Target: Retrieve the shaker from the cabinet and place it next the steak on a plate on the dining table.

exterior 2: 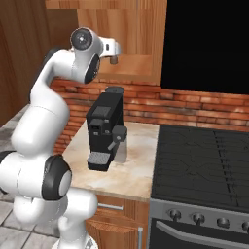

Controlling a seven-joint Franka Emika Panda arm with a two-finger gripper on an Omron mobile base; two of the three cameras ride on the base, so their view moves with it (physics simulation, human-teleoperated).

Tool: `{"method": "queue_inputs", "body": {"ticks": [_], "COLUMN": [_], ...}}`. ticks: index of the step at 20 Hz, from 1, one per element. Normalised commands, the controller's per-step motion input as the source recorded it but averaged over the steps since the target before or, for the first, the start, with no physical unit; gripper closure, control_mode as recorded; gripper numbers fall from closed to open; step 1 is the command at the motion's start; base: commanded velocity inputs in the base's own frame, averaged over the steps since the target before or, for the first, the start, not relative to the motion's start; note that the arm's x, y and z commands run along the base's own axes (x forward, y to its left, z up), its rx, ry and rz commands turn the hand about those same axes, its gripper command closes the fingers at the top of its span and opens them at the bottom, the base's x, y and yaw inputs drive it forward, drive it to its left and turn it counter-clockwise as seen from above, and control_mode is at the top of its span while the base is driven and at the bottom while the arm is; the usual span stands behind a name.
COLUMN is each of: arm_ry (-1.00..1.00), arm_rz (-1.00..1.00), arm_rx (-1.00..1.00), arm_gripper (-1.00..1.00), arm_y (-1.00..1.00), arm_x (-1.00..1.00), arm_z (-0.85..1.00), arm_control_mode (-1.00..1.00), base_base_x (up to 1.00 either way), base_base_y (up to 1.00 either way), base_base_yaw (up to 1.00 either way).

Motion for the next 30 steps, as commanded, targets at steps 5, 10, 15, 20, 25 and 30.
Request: {"method": "queue_inputs", "body": {"ticks": [5,10,15,20,25,30], "arm_ry": [0.00,0.00,0.00,0.00,0.00,0.00], "arm_rz": [0.01,0.01,0.00,0.00,0.00,0.00], "arm_rx": [0.00,0.00,0.00,0.00,0.00,0.00], "arm_gripper": [-1.00,-1.00,-1.00,-1.00,-1.00,-1.00], "arm_y": [0.00,0.00,-0.01,-0.01,0.00,0.00], "arm_x": [0.28,0.24,0.17,0.18,0.17,0.16], "arm_z": [0.00,0.00,0.00,0.00,0.00,-0.05], "arm_control_mode": [-1.00,-1.00,-1.00,-1.00,-1.00,-1.00], "base_base_x": [0.00,0.00,0.00,0.00,0.00,0.00], "base_base_y": [0.00,0.00,0.00,0.00,0.00,0.00], "base_base_yaw": [0.00,0.00,0.00,0.00,0.00,0.00]}}
